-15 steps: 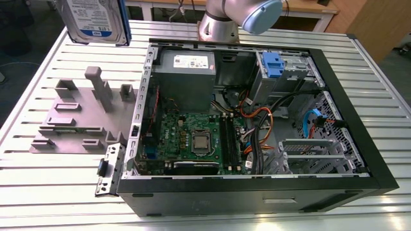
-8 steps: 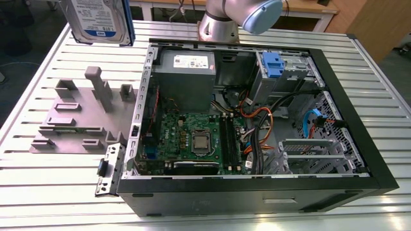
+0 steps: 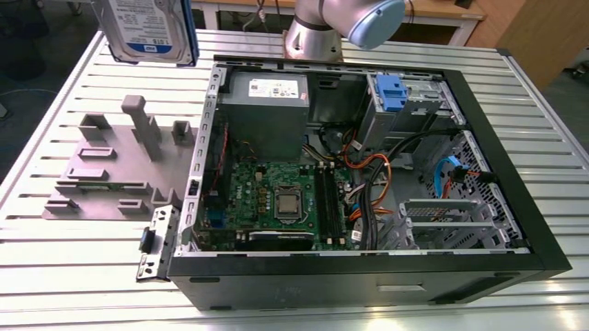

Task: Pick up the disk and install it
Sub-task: 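Pick up the disk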

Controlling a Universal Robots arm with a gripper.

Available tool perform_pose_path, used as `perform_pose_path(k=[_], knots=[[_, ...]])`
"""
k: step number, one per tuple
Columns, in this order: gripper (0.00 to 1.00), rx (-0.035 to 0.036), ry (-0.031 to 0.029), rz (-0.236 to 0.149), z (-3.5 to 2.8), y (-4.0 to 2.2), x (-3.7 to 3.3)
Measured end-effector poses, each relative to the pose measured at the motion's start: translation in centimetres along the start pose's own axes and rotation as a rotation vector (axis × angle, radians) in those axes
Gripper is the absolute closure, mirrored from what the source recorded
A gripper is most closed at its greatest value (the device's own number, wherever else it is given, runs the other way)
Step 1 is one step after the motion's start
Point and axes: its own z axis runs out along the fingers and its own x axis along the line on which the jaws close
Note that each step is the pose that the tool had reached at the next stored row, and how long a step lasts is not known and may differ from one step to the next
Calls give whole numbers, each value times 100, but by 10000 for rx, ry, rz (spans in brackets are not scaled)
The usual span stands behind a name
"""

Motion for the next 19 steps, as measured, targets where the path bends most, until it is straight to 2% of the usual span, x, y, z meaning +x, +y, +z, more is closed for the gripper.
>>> perform_pose_path(k=[13,19], knots=[[64,0,0,0,1,140,5],[64,0,0,0,1,228,8]])
